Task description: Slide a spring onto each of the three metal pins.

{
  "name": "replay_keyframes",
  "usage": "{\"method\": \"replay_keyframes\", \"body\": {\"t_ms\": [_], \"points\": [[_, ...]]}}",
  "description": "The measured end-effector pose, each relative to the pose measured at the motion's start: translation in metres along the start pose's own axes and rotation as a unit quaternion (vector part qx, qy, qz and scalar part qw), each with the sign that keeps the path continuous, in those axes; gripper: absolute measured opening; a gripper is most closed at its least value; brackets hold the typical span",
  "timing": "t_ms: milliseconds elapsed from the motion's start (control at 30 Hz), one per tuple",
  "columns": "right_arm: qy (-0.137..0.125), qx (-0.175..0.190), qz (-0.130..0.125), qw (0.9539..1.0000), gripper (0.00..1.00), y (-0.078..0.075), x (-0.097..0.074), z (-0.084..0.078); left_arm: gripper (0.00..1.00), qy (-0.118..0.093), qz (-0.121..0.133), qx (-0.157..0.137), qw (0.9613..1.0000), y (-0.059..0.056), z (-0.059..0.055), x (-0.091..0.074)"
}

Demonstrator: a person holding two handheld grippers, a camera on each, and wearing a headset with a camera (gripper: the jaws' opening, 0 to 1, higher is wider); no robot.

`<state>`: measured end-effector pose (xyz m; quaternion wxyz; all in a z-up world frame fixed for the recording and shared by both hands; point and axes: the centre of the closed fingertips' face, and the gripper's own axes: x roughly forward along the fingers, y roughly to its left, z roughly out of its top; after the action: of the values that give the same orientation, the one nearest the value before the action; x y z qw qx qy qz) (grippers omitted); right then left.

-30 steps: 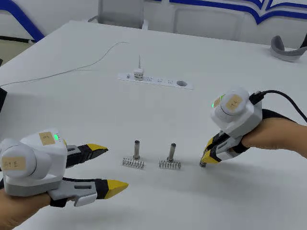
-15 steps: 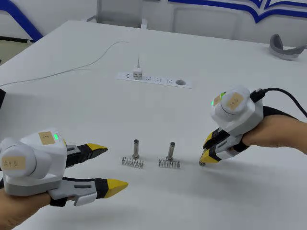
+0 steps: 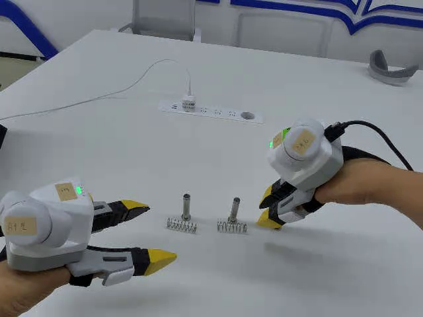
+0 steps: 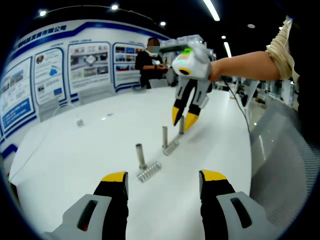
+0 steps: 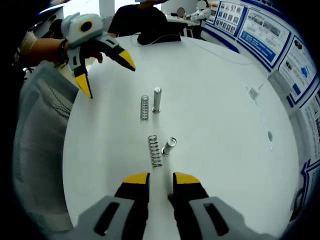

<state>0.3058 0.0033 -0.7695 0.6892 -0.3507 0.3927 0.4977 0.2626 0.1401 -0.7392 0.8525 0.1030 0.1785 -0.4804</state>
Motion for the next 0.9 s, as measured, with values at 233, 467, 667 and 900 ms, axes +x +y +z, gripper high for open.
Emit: {"method": "replay_keyframes", "body": {"t_ms": [233,467,667,900], "points": [[0.007,-0.014,0.014,0.9998,0.16,0.007,0.019,0.002,0.58,0.002,0.000,-0.001,1.0000,0.000,-0.001,0.000],[0.008,-0.031,0.016,0.9993,0.15,0.009,0.029,0.003,0.57,0.005,0.000,0.000,1.0000,-0.001,-0.001,-0.001],[0.017,-0.038,0.023,0.9989,0.14,0.009,0.037,0.001,0.57,0.007,-0.002,0.000,1.0000,-0.003,-0.001,-0.001],[0.022,-0.035,0.030,0.9987,0.12,0.010,0.041,-0.001,0.56,0.009,-0.004,0.000,1.0000,-0.003,-0.002,-0.001]]}}
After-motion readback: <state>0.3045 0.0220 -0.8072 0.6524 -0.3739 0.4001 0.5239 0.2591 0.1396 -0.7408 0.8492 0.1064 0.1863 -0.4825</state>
